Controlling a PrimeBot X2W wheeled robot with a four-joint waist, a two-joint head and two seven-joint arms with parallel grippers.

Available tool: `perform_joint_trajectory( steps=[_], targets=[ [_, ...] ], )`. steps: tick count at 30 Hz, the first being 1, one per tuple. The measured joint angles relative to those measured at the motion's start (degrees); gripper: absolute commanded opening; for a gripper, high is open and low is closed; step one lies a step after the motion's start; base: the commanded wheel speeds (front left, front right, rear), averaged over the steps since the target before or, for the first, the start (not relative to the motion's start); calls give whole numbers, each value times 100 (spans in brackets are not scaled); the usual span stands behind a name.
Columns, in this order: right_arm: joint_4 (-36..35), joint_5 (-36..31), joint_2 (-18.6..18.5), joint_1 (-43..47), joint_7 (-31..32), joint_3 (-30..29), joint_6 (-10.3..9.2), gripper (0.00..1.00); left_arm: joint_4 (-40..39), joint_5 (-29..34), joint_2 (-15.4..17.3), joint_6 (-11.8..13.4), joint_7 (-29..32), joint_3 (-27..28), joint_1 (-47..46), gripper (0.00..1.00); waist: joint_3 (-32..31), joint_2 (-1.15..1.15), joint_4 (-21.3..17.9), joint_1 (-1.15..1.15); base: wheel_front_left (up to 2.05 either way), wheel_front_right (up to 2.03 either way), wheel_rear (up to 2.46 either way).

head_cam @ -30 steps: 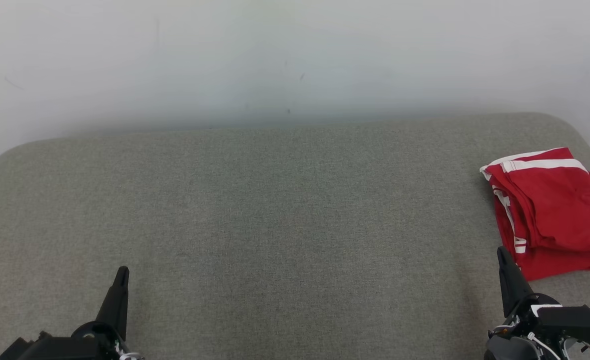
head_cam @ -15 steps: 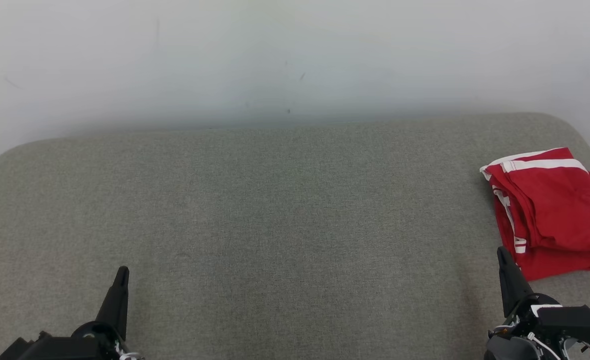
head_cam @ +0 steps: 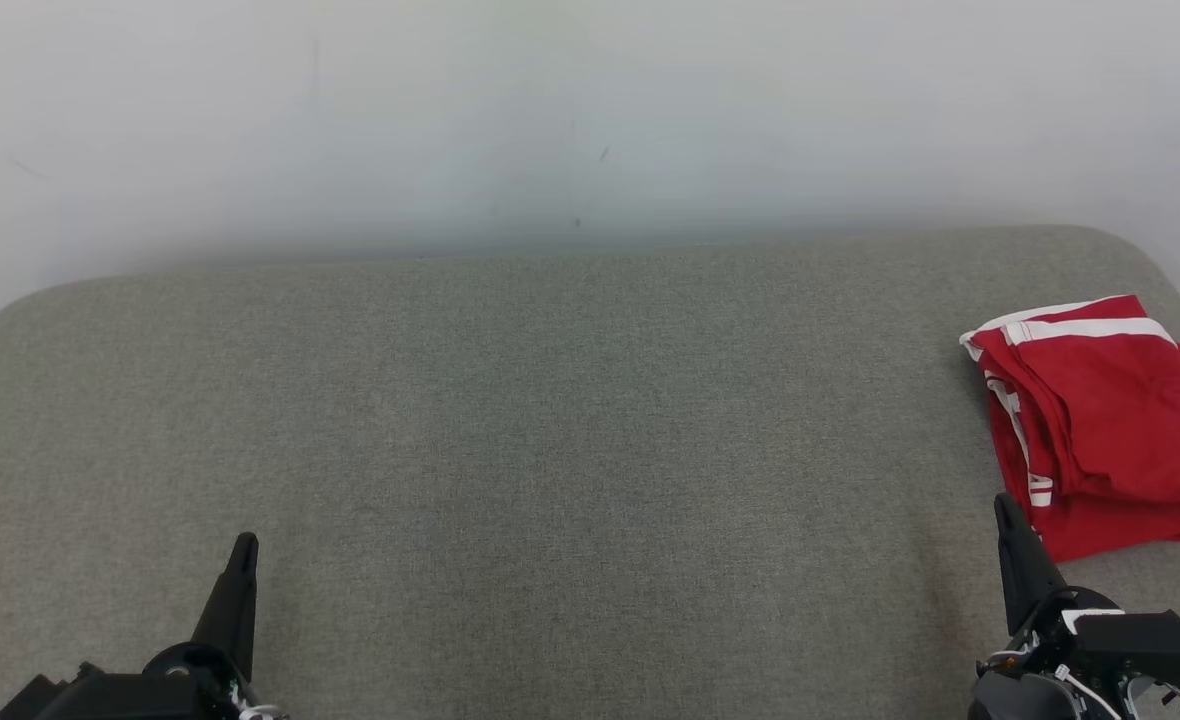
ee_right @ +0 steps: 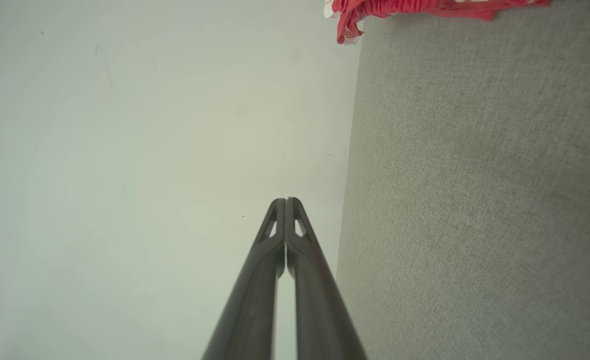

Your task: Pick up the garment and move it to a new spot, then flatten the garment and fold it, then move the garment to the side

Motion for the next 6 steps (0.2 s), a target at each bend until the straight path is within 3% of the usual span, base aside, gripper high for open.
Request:
perform_joint_trajectory(
  steps=[6],
  targets=[
    [-1,0,1,0,0,0,0,0,0,0,0,0,-1,1,0,0,0,0,0,0,0,0,0]
  ],
)
